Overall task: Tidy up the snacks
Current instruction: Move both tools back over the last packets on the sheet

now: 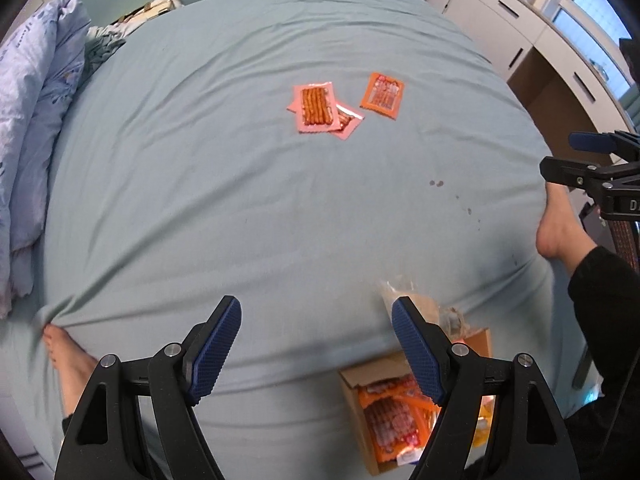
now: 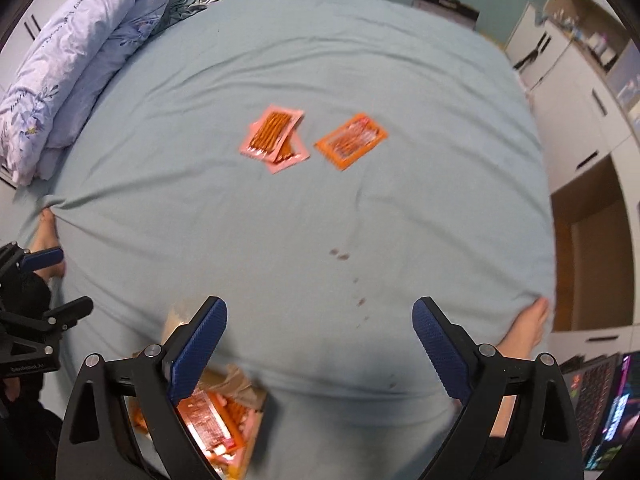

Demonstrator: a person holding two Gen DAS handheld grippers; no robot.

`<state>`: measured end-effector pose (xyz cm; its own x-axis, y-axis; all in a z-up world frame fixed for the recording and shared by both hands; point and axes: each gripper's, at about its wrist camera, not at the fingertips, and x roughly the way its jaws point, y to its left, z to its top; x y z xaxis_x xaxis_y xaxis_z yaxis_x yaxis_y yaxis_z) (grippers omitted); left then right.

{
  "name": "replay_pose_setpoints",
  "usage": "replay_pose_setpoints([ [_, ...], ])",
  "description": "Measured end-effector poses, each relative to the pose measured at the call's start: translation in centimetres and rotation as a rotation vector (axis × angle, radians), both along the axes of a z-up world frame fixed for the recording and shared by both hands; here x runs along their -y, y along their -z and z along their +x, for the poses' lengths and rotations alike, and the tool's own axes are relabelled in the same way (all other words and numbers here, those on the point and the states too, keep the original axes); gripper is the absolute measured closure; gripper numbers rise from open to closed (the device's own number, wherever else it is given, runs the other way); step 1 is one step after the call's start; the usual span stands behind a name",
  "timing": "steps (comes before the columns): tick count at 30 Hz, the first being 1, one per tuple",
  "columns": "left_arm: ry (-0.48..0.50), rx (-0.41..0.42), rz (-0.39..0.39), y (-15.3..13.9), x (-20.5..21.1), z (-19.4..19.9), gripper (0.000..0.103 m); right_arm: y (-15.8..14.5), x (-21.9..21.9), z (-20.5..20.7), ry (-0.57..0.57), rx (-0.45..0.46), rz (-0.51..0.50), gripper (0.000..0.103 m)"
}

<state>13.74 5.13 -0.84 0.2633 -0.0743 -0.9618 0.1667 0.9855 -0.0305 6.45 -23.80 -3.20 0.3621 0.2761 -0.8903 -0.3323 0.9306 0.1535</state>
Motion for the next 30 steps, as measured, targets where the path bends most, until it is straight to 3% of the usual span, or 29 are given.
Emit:
replay_pose_setpoints([
  [7,-0.063,-0.055,-0.076,1.4,-1.5,2.4,0.024,1.5,-0.5,1.0,0.01,-0.013,-0.045,0.009],
  [12,-0.108,-0.078,-0.116,2.8,-2.2,5.3,0.025,1.4,-2.2,1.3,0.038,0.088,-0.175,0.009],
  [16,-0.126,-0.066,-0.139,4.1,-2.4,8.6,0.025,1.3,-3.0,1.8,0.014,0.091,-0.115,0.009],
  [22,-0.105,-0.073,-0.117,6.1,-1.7,13.6,0.025,2.4,-3.3,3.5,0.029,0.096,-0.099,0.009],
  [30,-0.059,-0.062,-0.002,9.6,1.1,22.7,0.025,6.6,-1.8,9.4,0.103,0.008,-0.088,0.009],
])
